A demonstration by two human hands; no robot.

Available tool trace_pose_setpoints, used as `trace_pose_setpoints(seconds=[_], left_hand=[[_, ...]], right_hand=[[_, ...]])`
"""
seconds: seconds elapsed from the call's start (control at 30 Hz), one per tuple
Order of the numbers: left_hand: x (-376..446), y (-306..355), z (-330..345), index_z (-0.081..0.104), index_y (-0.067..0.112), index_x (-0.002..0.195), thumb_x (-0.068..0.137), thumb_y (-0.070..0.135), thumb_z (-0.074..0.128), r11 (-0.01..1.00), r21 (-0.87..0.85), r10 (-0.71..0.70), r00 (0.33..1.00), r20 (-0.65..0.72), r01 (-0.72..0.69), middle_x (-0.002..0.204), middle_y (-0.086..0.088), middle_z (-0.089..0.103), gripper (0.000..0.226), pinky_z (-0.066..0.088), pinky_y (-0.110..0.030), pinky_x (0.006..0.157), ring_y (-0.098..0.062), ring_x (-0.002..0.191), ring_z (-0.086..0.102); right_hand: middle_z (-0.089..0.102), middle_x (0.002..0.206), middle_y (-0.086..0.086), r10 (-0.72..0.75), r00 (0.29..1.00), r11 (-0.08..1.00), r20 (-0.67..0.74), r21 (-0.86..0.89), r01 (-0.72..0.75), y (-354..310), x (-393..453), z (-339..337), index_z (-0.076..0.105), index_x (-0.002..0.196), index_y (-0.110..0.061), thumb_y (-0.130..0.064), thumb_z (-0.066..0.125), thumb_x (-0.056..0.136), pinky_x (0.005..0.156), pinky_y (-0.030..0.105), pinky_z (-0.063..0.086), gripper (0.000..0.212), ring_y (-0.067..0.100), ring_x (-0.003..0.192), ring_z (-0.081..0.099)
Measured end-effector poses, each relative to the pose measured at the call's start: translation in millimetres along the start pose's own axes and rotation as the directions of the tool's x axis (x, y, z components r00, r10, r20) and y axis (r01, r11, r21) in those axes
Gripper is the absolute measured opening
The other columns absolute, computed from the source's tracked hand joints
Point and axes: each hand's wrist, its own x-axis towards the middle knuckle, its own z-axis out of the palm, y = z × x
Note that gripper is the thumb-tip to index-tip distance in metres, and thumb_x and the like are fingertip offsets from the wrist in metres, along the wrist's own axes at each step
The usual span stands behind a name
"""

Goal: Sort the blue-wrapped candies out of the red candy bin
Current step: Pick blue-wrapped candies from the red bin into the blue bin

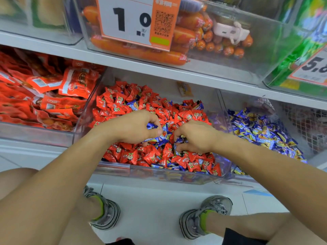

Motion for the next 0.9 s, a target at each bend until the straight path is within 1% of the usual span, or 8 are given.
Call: trace_pose_setpoints(seconds=[0.23, 0.37, 0.43, 0.57, 0.67, 0.77, 0.8, 0.9], left_hand=[[0, 6, 0, 0.064, 0.030, 0.100, 0.095, 0.042, 0.058, 1.000, -0.013, -0.016, 1.000, -0.014, 0.016, 0.051, 0.005, 0.060, 0.014, 0.050, -0.031, 0.059, -0.005, 0.043, 0.051], [-2, 15, 7, 0.062, 0.025, 0.099, 0.098, 0.035, 0.056, 0.978, -0.207, -0.017, 0.998, -0.067, 0.003, 0.068, -0.006, 0.071, 0.012, 0.047, -0.029, 0.048, -0.014, 0.045, 0.056], [-3, 23, 16, 0.060, 0.017, 0.101, 0.099, 0.030, 0.053, 0.921, -0.390, -0.029, 0.996, -0.089, -0.008, 0.071, -0.012, 0.072, 0.014, 0.041, -0.023, 0.044, -0.011, 0.041, 0.050], [-4, 41, 38, 0.058, 0.007, 0.105, 0.098, 0.025, 0.055, 0.710, -0.704, -0.065, 0.993, -0.104, -0.027, 0.080, -0.022, 0.072, 0.020, 0.035, -0.025, 0.044, -0.019, 0.046, 0.048], [-2, 55, 44, 0.058, 0.001, 0.106, 0.095, 0.020, 0.058, 0.564, -0.824, -0.124, 0.982, -0.140, -0.047, 0.074, -0.018, 0.068, 0.023, 0.031, -0.020, 0.038, -0.019, 0.056, 0.059], [3, 74, 49, 0.056, 0.006, 0.109, 0.092, 0.022, 0.063, 0.611, -0.787, -0.145, 0.965, -0.220, -0.087, 0.063, -0.014, 0.061, 0.024, 0.028, -0.020, 0.036, -0.017, 0.045, 0.050], [6, 82, 52, 0.055, 0.009, 0.109, 0.092, 0.023, 0.065, 0.664, -0.742, -0.146, 0.956, -0.256, -0.097, 0.063, -0.012, 0.061, 0.024, 0.029, -0.020, 0.035, -0.016, 0.042, 0.049], [19, 115, 60, 0.051, 0.018, 0.112, 0.095, 0.028, 0.061, 0.820, -0.560, -0.063, 0.954, -0.294, -0.119, 0.065, -0.011, 0.063, 0.023, 0.031, -0.019, 0.036, -0.011, 0.034, 0.047]], right_hand=[[0.068, 0.083, -0.017, 0.046, 0.995, 0.960, -0.084, 0.279, -0.021, 6, -12, -14, 0.073, 0.089, -0.026, -0.029, 0.083, 0.077, 0.073, 0.023, 0.041, 0.016, -0.003, 0.069, 0.056], [0.069, 0.114, -0.017, 0.135, 0.968, 0.859, -0.213, 0.512, -0.007, 9, -36, -30, 0.072, 0.108, -0.032, -0.030, 0.083, 0.077, 0.096, 0.020, 0.043, 0.033, -0.004, 0.107, 0.060], [0.069, 0.117, -0.015, 0.158, 0.954, 0.830, -0.256, 0.557, 0.012, 5, -42, -29, 0.072, 0.112, -0.030, -0.028, 0.079, 0.082, 0.099, 0.019, 0.043, 0.031, -0.003, 0.111, 0.060], [0.072, 0.096, -0.002, 0.204, 0.932, 0.705, -0.300, 0.706, 0.073, -7, -44, -23, 0.069, 0.102, -0.021, -0.018, 0.071, 0.089, 0.078, 0.033, 0.052, 0.014, 0.015, 0.084, 0.067], [0.063, 0.062, -0.013, 0.245, 0.943, 0.546, -0.227, 0.836, 0.059, -9, -52, -21, 0.058, 0.108, -0.013, -0.015, 0.061, 0.096, 0.048, 0.019, 0.042, 0.013, 0.001, 0.047, 0.052], [0.054, 0.056, -0.009, 0.259, 0.954, 0.337, -0.150, 0.940, 0.056, -5, -68, -25, 0.054, 0.114, -0.016, -0.020, 0.058, 0.099, 0.043, 0.021, 0.038, 0.016, 0.005, 0.043, 0.049], [0.055, 0.057, -0.010, 0.275, 0.941, 0.336, -0.197, 0.937, 0.098, -2, -74, -26, 0.056, 0.114, -0.019, -0.025, 0.060, 0.098, 0.045, 0.020, 0.039, 0.018, 0.003, 0.045, 0.050], [0.058, 0.058, -0.023, 0.335, 0.843, 0.526, -0.421, 0.826, 0.203, 16, -98, -23, 0.062, 0.101, -0.024, -0.032, 0.067, 0.093, 0.053, 0.012, 0.036, 0.013, -0.002, 0.050, 0.053]])
